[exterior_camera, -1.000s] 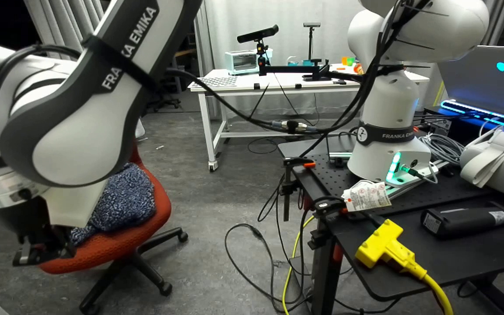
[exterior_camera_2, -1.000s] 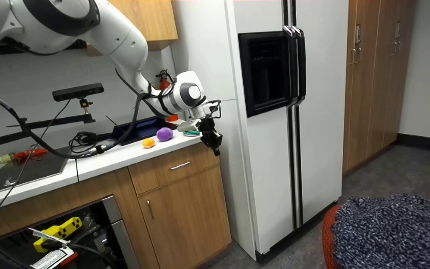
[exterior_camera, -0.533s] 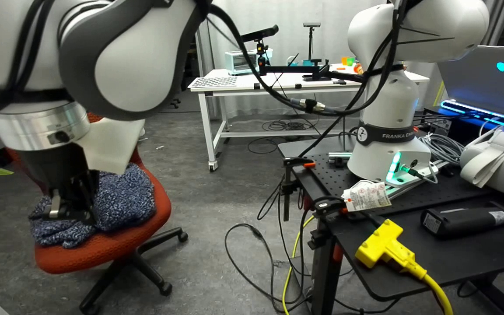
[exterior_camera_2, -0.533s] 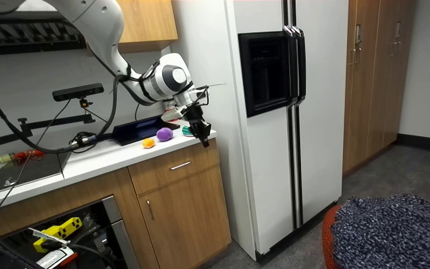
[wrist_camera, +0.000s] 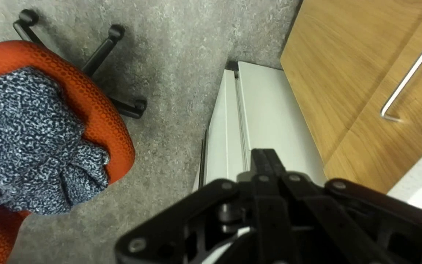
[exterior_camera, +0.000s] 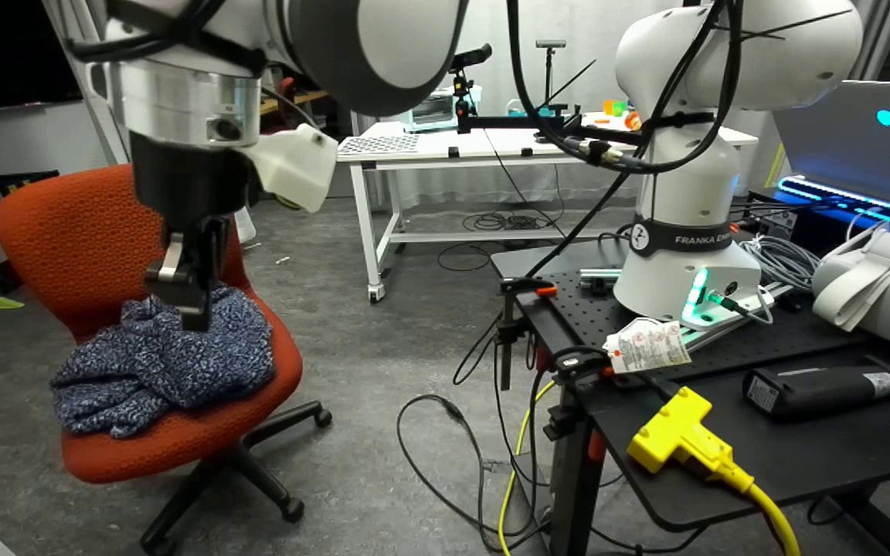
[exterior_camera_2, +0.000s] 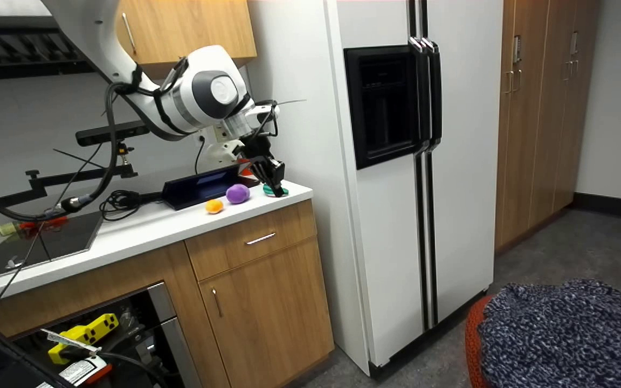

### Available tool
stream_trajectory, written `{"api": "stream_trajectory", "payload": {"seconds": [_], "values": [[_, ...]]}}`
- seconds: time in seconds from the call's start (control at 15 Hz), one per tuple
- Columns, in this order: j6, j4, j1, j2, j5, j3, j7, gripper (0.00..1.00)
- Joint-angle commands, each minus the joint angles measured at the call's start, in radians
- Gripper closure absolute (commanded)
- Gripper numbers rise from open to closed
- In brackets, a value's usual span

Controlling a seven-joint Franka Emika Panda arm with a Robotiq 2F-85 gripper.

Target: Open and close the top drawer of the kitchen unit

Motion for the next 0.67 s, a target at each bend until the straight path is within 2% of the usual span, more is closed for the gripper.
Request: {"api": "stream_trajectory", "payload": {"seconds": [0.0,0.33,0.4,0.6], "values": [[0.142,-0.190,-0.082,-0.171,0.034,0.066,-0.082,1.00],[0.240,-0.307,-0.127,-0.269,0.240,0.143,-0.260,1.00],[0.242,-0.317,-0.077,-0.280,0.303,0.107,-0.310,1.00],[0.223,-0.330,-0.048,-0.310,0.424,0.096,-0.413,1.00]]}}
